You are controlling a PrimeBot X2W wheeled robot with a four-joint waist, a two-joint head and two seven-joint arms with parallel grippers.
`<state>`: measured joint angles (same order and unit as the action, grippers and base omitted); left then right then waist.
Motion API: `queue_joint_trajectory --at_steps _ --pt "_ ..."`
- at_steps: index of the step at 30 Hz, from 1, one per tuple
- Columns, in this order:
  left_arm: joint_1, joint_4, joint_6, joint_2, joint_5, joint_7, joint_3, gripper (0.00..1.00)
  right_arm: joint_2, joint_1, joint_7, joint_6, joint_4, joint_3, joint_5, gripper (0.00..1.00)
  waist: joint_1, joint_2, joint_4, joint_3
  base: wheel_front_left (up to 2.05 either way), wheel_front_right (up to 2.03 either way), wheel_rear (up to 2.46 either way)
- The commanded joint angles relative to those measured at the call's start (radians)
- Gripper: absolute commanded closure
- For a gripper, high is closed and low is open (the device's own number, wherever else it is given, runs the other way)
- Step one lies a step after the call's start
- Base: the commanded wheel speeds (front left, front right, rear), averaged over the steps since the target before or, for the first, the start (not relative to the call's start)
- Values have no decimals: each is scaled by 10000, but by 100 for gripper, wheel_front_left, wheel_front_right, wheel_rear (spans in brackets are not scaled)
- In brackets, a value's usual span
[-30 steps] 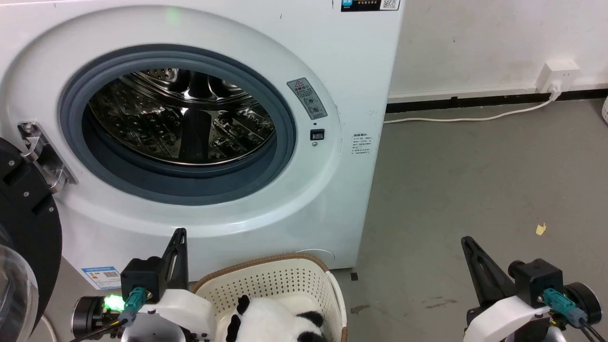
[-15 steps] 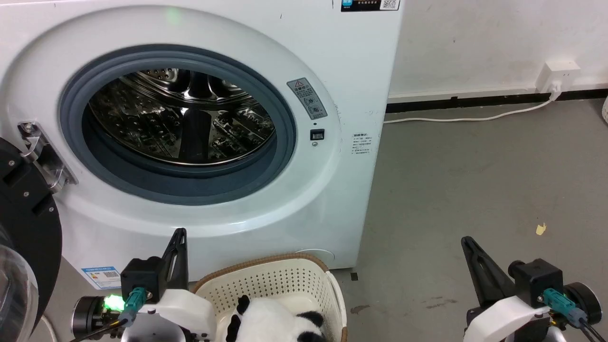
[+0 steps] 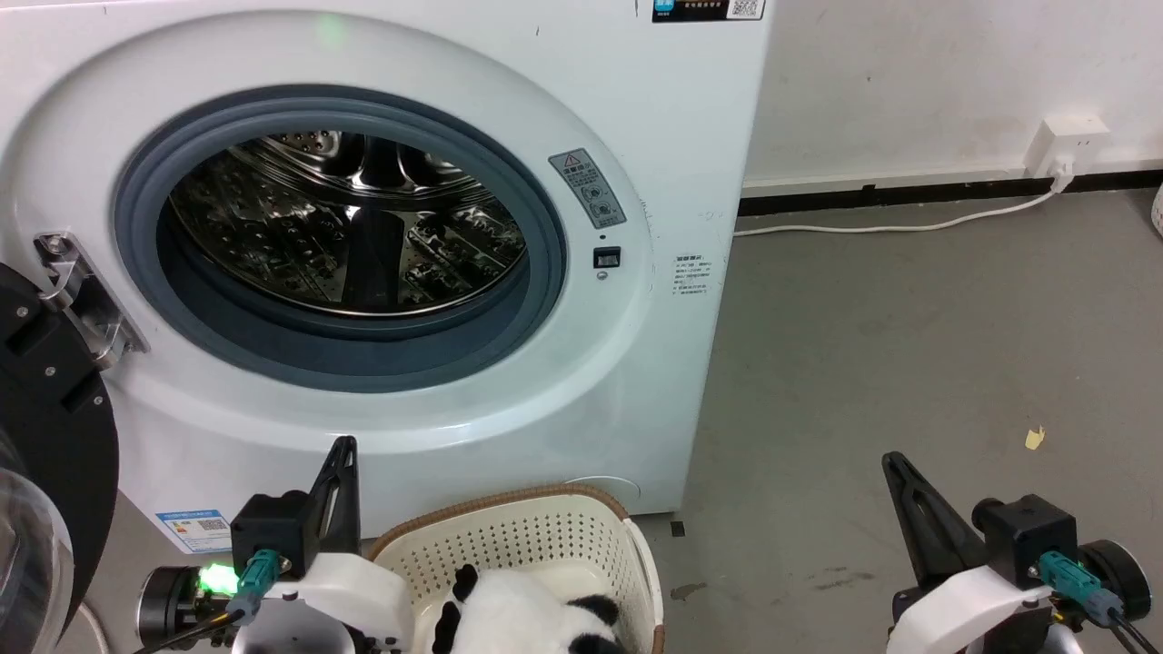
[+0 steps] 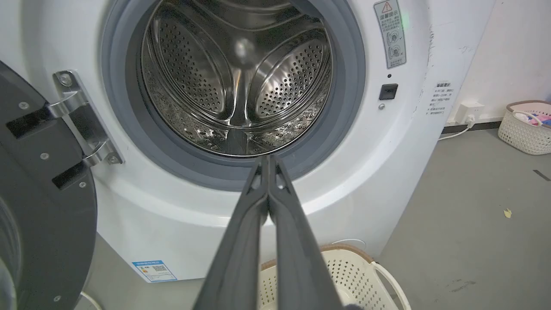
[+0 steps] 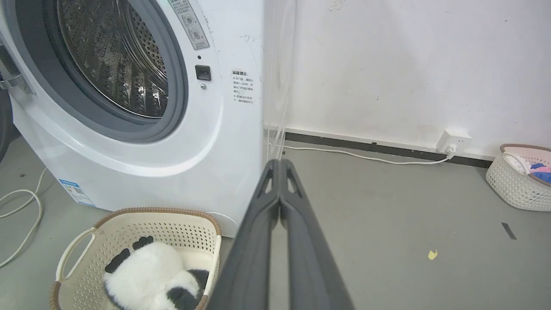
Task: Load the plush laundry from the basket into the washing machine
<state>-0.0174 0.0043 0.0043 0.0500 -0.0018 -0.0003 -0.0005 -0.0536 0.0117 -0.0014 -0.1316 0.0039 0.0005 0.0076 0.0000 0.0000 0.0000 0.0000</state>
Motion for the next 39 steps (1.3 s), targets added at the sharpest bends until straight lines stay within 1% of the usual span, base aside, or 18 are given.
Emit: queue_joint_trajectory --at_steps 1,16,17,39 --pt "174 -43 -43 3 18 3 5 100 34 -117 14 9 -39 -5 -76 100 0 0 0 0 0 0 0" --pt "174 -43 -43 3 18 3 5 100 34 -117 14 9 -39 -5 -76 100 0 0 0 0 0 0 0" --pt "-1 2 2 0 -2 -1 0 0 0 2 -3 0 2 4 7 0 0 0 0 0 0 0 0" --pt "-36 321 253 4 -506 -293 -531 0 5 117 -257 1 162 -8 517 0 0 0 26 -3 0 0 0"
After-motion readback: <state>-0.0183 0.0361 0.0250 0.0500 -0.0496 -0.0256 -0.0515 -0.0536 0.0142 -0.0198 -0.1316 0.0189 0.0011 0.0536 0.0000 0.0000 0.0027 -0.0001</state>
